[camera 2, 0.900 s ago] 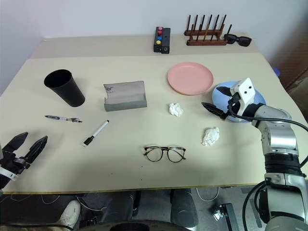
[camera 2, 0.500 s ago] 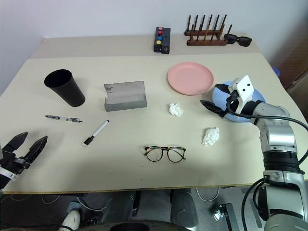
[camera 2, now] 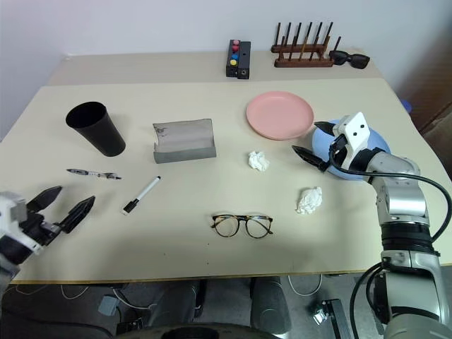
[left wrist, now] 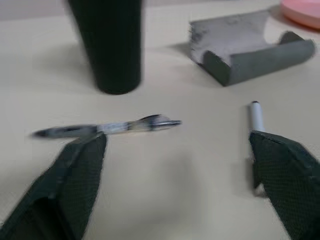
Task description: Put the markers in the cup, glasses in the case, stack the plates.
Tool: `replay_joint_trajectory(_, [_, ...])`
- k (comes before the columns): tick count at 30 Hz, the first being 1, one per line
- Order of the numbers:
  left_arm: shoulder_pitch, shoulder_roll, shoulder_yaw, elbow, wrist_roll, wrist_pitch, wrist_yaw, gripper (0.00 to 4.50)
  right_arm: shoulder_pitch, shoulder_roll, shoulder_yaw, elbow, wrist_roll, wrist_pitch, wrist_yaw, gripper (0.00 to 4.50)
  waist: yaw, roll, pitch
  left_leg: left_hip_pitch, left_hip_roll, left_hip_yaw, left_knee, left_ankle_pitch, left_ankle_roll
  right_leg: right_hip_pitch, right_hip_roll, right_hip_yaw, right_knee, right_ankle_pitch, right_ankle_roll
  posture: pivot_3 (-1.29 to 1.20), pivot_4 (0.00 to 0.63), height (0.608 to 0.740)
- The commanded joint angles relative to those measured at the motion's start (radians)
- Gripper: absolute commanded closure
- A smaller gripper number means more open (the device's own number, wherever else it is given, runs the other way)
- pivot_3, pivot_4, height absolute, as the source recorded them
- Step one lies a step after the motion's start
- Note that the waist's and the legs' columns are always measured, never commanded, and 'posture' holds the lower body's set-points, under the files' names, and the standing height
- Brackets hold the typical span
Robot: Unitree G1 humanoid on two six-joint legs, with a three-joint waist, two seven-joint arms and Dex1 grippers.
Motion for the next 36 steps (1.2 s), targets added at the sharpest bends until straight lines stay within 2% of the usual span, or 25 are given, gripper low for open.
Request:
replay_joint_trajectory(1, [-0.05, 0.042, -0.055, -0.034, 0.04, 0.053, 0.038, 0.04, 0.031, 0.035, 0.023, -0.158, 0.029, 0.014, -0.011, 0.0, 0.0, 0.0, 0.0, 0.0, 0.0, 0.0, 0.0, 0.0, 0.0, 0.0, 0.0, 0.0, 0.0, 0.0, 0.0, 0.0, 0.15, 0.739])
replay_joint_trajectory(4, [-0.123, 0.057, -0.104, -0.066, 0.017, 0.135, 0.069, 0.04, 0.072, 0.087, 0.069, -0.319, 0.05, 0.074, -0.041, 0.0, -0.002, 0.0, 0.0, 0.0, 0.0, -0.001, 0.0, 0.0, 0.0, 0.0, 0.0, 0.0, 0.001, 0.0, 0.0, 0.0, 0.15, 0.739])
replay_joint_trajectory(8, [-0.197, 0.089, -0.226, -0.113, 0.075, 0.276, 0.143, 0.04, 0.097, 0.153, 0.134, -0.484, 0.062, 0.169, -0.109, 0.0, -0.002, 0.0, 0.0, 0.0, 0.0, -0.001, 0.0, 0.0, 0.0, 0.0, 0.0, 0.0, 0.002, 0.0, 0.001, 0.0, 0.15, 0.739])
replay_joint_trajectory(14, [-0.311, 0.082, -0.322, -0.185, 0.043, 0.573, 0.269, 0.04, 0.101, 0.192, 0.184, -0.596, 0.072, 0.259, -0.165, 0.0, 0.001, 0.0, 0.0, 0.0, 0.0, -0.001, 0.001, 0.0, 0.0, 0.0, 0.001, 0.0, 0.002, 0.0, 0.001, 0.0, 0.15, 0.739])
replay_joint_trajectory(19, [-0.412, 0.07, -0.355, -0.207, -0.003, 0.776, 0.316, 0.04, 0.108, 0.157, 0.214, -0.673, 0.122, 0.355, -0.123, 0.0, 0.0, 0.0, 0.0, 0.0, 0.0, -0.002, 0.001, 0.0, 0.0, 0.0, 0.001, 0.0, 0.002, 0.001, 0.002, 0.0, 0.15, 0.739])
replay_joint_trajectory(24, [-0.453, 0.052, -0.386, -0.207, -0.021, 0.856, 0.325, 0.04, 0.157, 0.104, 0.25, -0.732, 0.166, 0.414, -0.05, 0.0, -0.002, 0.0, 0.0, 0.0, 0.0, -0.002, 0.001, 0.0, 0.0, 0.0, 0.001, 0.0, 0.003, 0.001, 0.003, 0.0, 0.15, 0.739])
replay_joint_trajectory(30, [-0.485, 0.024, -0.418, -0.189, -0.013, 0.92, 0.347, 0.04, 0.157, 0.123, 0.278, -0.727, 0.153, 0.4, -0.061, 0.0, 0.001, 0.0, 0.0, 0.001, 0.0, -0.002, 0.003, 0.0, 0.0, 0.001, 0.001, 0.0, 0.003, 0.0, 0.001, 0.0, 0.15, 0.739])
replay_joint_trajectory(31, [-0.489, 0.022, -0.426, -0.185, -0.008, 0.923, 0.349, 0.54, 0.157, 0.127, 0.282, -0.726, 0.152, 0.399, -0.063, 0.0, 0.002, 0.0, 0.0, 0.001, 0.0, -0.002, 0.003, 0.0, 0.0, 0.001, 0.001, 0.0, 0.003, 0.0, 0.001, 0.0, 0.15, 0.739])
replay_joint_trajectory(32, [-0.492, 0.022, -0.436, -0.18, -0.003, 0.925, 0.351, 0.78, 0.158, 0.131, 0.286, -0.725, 0.15, 0.398, -0.064, 0.0, 0.003, 0.0, 0.0, 0.001, -0.001, -0.002, 0.004, 0.0, 0.0, 0.002, 0.001, 0.0, 0.003, 0.0, 0.001, 0.0, 0.15, 0.739])
replay_joint_trajectory(33, [-0.493, 0.023, -0.443, -0.175, 0.004, 0.928, 0.355, 1.21, 0.158, 0.135, 0.291, -0.726, 0.149, 0.397, -0.066, 0.0, 0.003, 0.0, 0.0, 0.001, -0.001, -0.002, 0.004, 0.0, 0.0, 0.002, 0.001, 0.0, 0.003, 0.0, 0.001, 0.0, 0.15, 0.739])
replay_joint_trajectory(36, [-0.49, 0.029, -0.45, -0.168, 0.016, 0.927, 0.355, 2.66, 0.159, 0.144, 0.299, -0.731, 0.151, 0.398, -0.071, 0.0, 0.002, 0.0, 0.0, 0.001, -0.001, -0.002, 0.004, 0.0, 0.0, 0.002, 0.001, 0.0, 0.003, 0.0, 0.001, 0.0, 0.15, 0.739])
